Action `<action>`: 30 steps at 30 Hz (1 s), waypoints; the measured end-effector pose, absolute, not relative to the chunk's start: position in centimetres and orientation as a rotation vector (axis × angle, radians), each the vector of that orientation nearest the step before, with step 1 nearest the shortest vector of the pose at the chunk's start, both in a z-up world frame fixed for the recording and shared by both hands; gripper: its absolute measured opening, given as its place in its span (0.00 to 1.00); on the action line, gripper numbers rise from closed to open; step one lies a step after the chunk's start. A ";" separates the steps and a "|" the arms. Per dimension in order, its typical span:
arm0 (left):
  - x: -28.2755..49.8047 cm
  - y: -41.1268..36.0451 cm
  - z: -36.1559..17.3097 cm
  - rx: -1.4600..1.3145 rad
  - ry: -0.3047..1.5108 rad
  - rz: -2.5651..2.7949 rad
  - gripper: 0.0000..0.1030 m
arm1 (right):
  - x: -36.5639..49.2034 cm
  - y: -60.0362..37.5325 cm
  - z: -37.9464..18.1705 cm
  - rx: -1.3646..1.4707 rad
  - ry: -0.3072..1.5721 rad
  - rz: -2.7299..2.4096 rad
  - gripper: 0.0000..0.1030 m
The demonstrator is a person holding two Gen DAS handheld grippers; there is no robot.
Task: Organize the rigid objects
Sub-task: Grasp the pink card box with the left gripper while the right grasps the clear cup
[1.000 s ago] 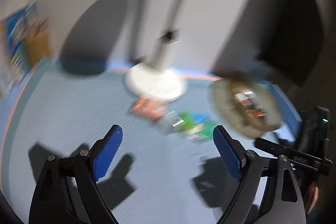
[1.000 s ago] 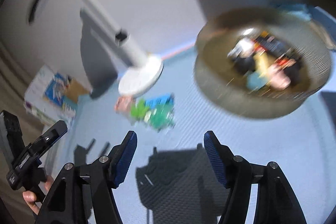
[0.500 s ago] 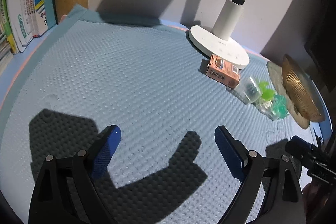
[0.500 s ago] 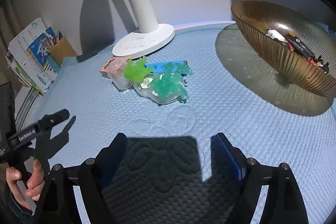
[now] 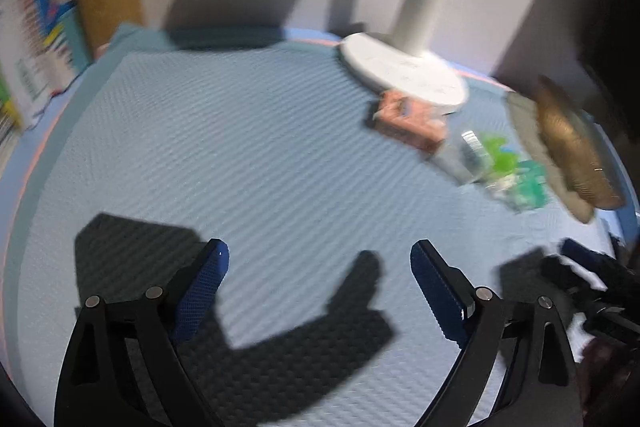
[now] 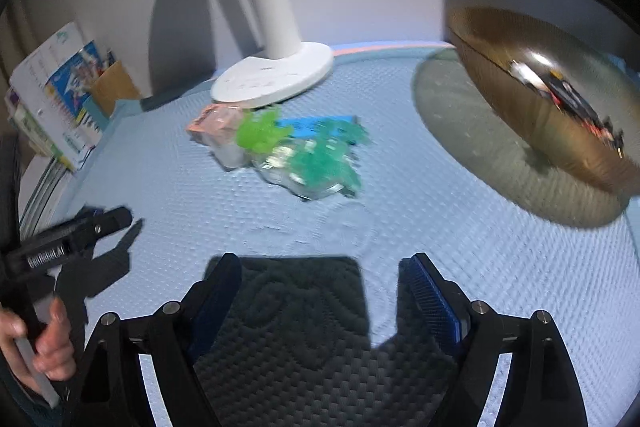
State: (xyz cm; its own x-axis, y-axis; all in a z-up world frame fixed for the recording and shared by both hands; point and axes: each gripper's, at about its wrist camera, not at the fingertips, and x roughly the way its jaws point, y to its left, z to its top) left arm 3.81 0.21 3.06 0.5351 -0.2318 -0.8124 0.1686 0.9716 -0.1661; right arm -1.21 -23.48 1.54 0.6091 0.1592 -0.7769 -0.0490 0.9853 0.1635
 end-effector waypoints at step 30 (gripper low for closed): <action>14.4 -6.8 2.0 0.016 1.036 -0.486 0.88 | 7.5 -15.5 3.2 -0.361 0.894 0.403 0.37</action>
State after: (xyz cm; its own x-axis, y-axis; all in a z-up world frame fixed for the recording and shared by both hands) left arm 14.36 -6.84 1.95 0.4139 -0.3795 -0.8275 0.3943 0.8940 -0.2128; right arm 7.54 -15.47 3.16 0.5612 0.1858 -0.8066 -0.4805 0.8666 -0.1347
